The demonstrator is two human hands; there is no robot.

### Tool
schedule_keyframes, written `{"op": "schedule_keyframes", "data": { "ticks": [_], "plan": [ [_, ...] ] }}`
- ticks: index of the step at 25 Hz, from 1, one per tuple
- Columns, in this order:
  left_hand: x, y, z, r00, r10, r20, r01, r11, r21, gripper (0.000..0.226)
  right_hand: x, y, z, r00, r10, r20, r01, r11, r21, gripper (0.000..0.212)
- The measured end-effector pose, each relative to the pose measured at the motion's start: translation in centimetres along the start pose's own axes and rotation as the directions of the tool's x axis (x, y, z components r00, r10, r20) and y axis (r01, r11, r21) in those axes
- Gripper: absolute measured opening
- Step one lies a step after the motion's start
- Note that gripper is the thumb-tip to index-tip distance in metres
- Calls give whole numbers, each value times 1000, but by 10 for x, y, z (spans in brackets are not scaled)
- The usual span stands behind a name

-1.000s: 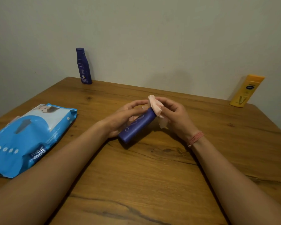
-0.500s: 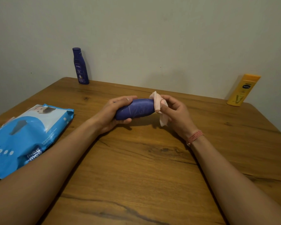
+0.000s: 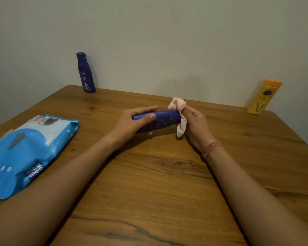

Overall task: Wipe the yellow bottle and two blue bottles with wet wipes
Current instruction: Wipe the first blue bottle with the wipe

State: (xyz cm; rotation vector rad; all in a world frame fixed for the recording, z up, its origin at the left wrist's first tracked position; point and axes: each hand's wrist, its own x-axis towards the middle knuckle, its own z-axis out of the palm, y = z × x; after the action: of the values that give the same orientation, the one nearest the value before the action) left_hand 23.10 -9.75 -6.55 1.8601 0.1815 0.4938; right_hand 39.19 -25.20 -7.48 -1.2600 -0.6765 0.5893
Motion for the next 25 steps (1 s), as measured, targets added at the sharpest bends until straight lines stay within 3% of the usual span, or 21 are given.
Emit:
{"op": "schedule_keyframes", "data": {
  "ticks": [3, 5, 7, 9, 10, 12, 13, 15, 18, 20, 22, 25],
  "plan": [
    [1, 2, 5, 985, -170, 14, 164, 925, -342, 41, 4, 2, 1, 973, -102, -207, 109, 994, 24, 28],
    [3, 4, 8, 974, -224, -24, 189, 870, -456, 37, 6, -1, -4, 890, -152, -429, 148, 988, -44, 23],
    [3, 7, 8, 961, -274, -37, 219, 837, -502, 33, 4, -4, -5, 835, -255, -487, 181, 964, -195, 25],
    [3, 8, 7, 951, -309, -16, 257, 819, -512, 34, -2, -5, 6, 842, -447, -302, 302, 855, -422, 26],
    [2, 9, 8, 947, -320, -4, 273, 813, -514, 37, -7, -3, 16, 830, -540, -137, 387, 736, -555, 26],
    [1, 10, 11, 945, -327, 18, 288, 804, -521, 46, -12, 3, 37, 767, -623, 155, 534, 486, -691, 20],
    [0, 11, 13, 945, -327, 21, 289, 802, -522, 49, -13, 6, 42, 743, -634, 214, 566, 426, -705, 18],
    [0, 14, 16, 944, -330, 19, 290, 800, -525, 54, -10, 6, 40, 743, -645, 177, 546, 432, -718, 18],
    [0, 16, 18, 945, -328, 19, 290, 805, -518, 55, -6, -1, 19, 793, -606, -58, 368, 553, -748, 20],
    [0, 16, 18, 943, -331, 17, 291, 803, -520, 57, -5, -2, 13, 797, -594, -108, 325, 573, -753, 19],
    [0, 15, 18, 943, -333, 14, 290, 798, -528, 58, -9, -1, 25, 792, -610, 28, 422, 513, -747, 17],
    [2, 12, 18, 948, -317, -18, 263, 816, -516, 57, -18, 4, 50, 722, -615, 318, 627, 386, -677, 14]
  ]
}}
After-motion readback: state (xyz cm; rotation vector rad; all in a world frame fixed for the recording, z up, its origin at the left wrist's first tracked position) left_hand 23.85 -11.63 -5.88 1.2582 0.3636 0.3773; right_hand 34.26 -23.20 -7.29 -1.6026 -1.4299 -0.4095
